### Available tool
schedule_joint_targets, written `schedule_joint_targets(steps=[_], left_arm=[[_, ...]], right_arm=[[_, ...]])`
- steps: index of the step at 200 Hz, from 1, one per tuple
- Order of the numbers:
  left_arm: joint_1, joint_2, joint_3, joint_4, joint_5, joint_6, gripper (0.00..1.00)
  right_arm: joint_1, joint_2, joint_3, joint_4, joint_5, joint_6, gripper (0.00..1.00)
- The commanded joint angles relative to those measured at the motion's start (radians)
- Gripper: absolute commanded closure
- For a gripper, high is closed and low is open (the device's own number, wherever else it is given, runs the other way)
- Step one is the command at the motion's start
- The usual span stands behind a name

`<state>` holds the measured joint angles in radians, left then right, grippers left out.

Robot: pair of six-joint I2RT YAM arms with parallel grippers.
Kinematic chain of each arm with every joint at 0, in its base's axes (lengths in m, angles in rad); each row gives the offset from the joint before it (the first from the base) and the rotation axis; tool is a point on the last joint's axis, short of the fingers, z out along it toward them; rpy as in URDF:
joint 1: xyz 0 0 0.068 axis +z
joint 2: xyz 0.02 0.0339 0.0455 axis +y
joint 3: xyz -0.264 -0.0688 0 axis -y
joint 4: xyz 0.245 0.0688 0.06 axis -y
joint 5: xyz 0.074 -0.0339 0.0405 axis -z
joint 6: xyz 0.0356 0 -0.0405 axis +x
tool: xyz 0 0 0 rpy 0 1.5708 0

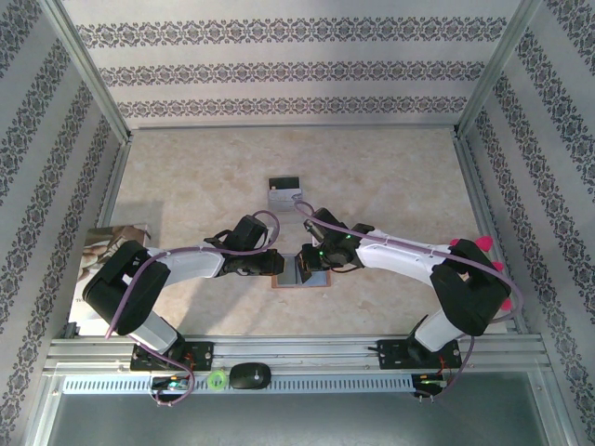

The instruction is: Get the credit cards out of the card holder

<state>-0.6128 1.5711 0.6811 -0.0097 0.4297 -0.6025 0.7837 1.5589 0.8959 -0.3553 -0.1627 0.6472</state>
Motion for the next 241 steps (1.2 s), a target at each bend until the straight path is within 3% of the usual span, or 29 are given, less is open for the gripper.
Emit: schedule_joint_targets(steps=[1,52,110,153,167,205,241], left_arm=[[0.018,0.005,-0.014,-0.043,-0.026,0.008,0.79],[0.019,-0.007,-0.008,-0.039,-0.023,0.005,0.69],[0.026,-0.125,0.037,-0.074,-0.003,0.010,0.39],[0.063,-0.252,0.036,-0.151,-0.022,0.020,0.21],[0.084,-0.295,0.022,-0.171,-0.024,0.015,0.00],[0.124,-0.400,-0.008,-0.250,-0.041,0.010,0.00],[0.142,-0.462,-0.015,-0.339,-0.106,0.004,0.00]], right_arm=[[0.010,0.007,0.004,-0.027,0.028,-0.018,1.00],[-0.056,-0.123,0.013,-0.061,0.017,-0.106,1.00],[-0.118,-0.171,0.151,-0.129,-0.046,-0.295,1.00],[-0.160,-0.099,0.363,-0.125,-0.065,-0.482,1.00],[-0.175,-0.061,0.420,-0.123,-0.069,-0.556,1.00],[-0.222,0.064,0.573,-0.133,-0.188,-0.780,1.00],[-0.234,0.200,0.802,-0.323,-0.267,-1.041,1.00]])
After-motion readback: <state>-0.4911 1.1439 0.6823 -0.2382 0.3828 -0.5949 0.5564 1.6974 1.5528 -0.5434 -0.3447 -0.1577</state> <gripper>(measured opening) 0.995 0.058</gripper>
